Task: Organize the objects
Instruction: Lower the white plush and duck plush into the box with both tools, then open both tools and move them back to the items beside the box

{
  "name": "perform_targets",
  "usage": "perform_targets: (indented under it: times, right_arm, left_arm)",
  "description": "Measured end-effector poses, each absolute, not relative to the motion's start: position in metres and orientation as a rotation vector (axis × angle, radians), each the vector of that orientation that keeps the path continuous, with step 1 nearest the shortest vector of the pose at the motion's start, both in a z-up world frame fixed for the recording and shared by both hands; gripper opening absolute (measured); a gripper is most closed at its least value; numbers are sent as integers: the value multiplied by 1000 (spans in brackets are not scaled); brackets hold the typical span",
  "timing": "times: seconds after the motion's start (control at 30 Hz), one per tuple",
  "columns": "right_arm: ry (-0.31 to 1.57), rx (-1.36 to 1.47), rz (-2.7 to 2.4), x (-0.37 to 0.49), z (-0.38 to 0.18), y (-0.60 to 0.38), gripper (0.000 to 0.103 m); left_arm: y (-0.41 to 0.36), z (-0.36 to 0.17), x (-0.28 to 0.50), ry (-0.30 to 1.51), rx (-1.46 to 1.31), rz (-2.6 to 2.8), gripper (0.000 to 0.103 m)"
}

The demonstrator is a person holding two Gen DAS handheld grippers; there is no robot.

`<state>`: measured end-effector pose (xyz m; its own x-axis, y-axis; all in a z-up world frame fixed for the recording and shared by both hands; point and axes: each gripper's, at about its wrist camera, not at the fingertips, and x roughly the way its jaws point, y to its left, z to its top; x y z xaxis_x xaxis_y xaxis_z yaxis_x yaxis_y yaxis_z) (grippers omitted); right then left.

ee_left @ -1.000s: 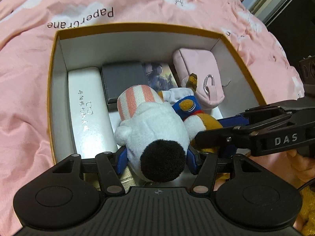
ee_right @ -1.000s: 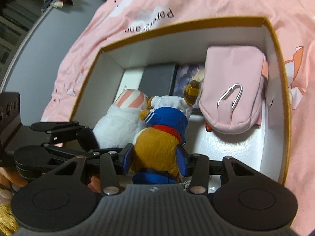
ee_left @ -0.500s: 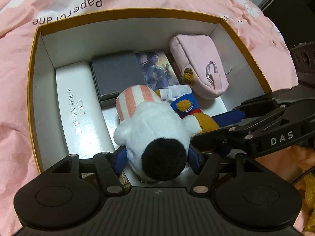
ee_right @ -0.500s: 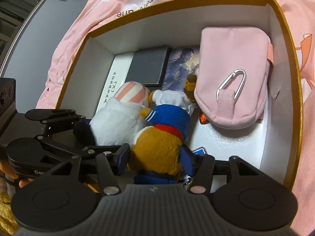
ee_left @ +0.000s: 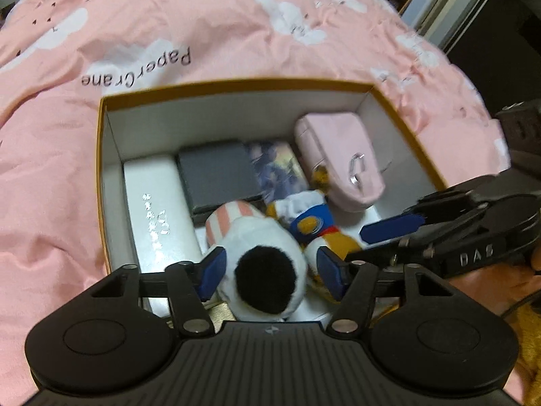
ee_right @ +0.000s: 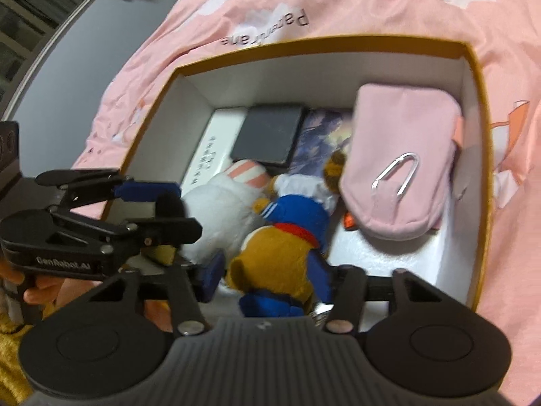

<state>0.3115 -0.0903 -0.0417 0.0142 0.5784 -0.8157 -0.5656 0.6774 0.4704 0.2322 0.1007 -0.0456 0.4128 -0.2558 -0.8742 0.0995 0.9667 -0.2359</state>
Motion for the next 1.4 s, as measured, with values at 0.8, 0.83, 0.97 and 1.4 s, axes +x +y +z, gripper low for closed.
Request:
perform_targets:
  times: [0.8,0.83,0.97,1.4]
  right_arm:
    - [1314,17,864,305,-65,-75,44]
    - [1303,6,863,303,-61,-76,44]
    - [1241,-7,869,292,-43,-83,45]
    - [905,-15,788,221,27,-136,55]
  left_arm:
    - [93,-54,220,1116,-91,-158,52]
    - [92,-53,220,1115,-89,-155,52]
    - [89,-45,214,1087,-88,-146,52]
    - [52,12,154,860,-49,-147,55]
